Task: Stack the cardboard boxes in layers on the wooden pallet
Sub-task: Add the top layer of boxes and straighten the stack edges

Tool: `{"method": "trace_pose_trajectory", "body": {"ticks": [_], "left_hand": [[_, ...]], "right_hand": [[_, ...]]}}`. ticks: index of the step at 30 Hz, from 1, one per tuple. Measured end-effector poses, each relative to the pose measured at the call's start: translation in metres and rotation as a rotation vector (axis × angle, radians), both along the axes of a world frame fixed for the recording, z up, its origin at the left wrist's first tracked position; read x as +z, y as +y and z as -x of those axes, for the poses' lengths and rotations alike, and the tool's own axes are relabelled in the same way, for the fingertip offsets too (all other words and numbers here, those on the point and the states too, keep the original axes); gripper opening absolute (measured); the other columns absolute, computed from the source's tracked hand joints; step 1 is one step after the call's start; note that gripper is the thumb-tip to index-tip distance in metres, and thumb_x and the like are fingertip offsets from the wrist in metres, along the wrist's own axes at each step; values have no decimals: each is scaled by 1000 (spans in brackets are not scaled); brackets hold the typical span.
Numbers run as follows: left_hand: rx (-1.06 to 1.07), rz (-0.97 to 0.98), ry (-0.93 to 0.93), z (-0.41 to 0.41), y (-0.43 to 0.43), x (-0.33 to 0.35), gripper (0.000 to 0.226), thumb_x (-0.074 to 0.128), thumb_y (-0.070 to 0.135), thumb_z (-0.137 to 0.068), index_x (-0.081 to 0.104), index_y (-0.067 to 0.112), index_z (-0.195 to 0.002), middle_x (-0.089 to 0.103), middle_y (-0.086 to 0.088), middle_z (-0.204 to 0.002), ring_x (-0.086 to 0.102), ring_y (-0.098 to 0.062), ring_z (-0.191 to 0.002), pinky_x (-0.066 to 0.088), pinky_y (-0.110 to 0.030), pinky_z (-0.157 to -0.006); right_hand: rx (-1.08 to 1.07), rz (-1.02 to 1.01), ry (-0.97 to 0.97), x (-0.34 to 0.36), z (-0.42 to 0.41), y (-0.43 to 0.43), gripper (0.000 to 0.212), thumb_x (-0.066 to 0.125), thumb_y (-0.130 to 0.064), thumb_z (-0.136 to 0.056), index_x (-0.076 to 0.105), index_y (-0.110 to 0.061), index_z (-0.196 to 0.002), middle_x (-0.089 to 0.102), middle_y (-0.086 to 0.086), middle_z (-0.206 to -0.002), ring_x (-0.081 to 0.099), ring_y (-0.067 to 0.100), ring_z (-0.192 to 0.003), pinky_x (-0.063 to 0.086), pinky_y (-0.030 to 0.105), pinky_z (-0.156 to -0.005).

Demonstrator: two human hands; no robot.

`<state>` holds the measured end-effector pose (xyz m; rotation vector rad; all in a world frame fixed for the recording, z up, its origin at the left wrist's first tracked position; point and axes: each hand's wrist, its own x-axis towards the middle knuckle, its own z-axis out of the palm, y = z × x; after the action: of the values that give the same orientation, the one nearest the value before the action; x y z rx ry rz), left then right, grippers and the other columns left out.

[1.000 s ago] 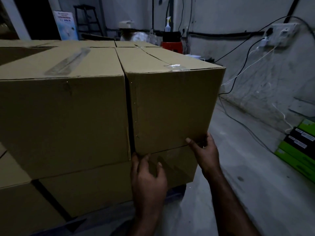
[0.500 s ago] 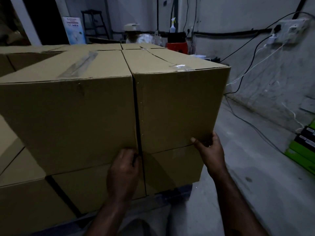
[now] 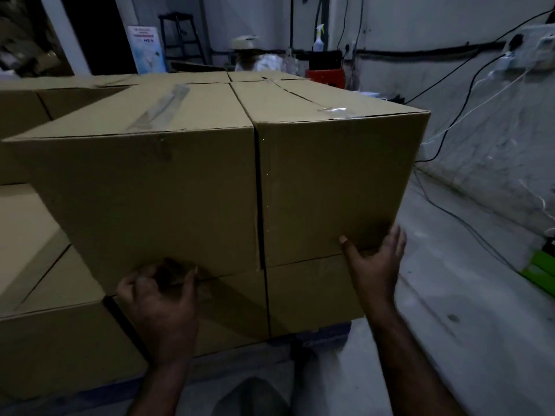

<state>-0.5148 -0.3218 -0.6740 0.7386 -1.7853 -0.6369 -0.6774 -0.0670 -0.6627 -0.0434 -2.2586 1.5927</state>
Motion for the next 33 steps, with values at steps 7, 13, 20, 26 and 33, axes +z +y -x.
{"method": "trace_pose_trajectory", "body": {"ticks": [7,13,20,26,33], "left_hand": [[100,-69,42,-21,-29,2,77,90,31,-66,50,-1,-123,49,-27,-126,42,-39,-122,41,-50,-103],[-32,-190,-8,-28,-49,-5,104,87,45,-67,32,13,-149,47,-12,-146,46,-33,-133,41,-54,-108],[-16,-152,-76,-46,-65,-15,72,84,21,-77,49,13,-140,54,-13,-132,57,-35,-116,50,-52,-97],[-72,-91,-118,-59,-85,-16,43,73,6,-84,65,22,-123,68,-10,-105,64,-29,-90,55,-40,-73],[-52,16,-237,-73,-96,-4,30,69,-3,-85,74,11,-111,55,-3,-79,60,-34,-78,48,-37,-66]], "right_hand": [[8,-130,281,-21,-67,-83,51,60,-55,-89,57,-25,-130,50,3,-131,57,23,-111,58,49,-83],[41,-154,372,-30,-74,-98,45,64,-46,-88,65,-16,-121,53,1,-117,57,24,-105,56,48,-77],[171,60,111,-52,-85,-108,10,69,-18,-92,72,-22,-100,70,-3,-89,66,13,-82,59,43,-74],[214,84,-54,-61,-93,-135,23,73,-26,-91,76,-13,-110,76,2,-99,68,15,-88,56,33,-83],[209,156,-104,-55,-89,-132,19,75,-22,-89,74,-13,-106,74,0,-97,67,17,-89,56,37,-84]]}}
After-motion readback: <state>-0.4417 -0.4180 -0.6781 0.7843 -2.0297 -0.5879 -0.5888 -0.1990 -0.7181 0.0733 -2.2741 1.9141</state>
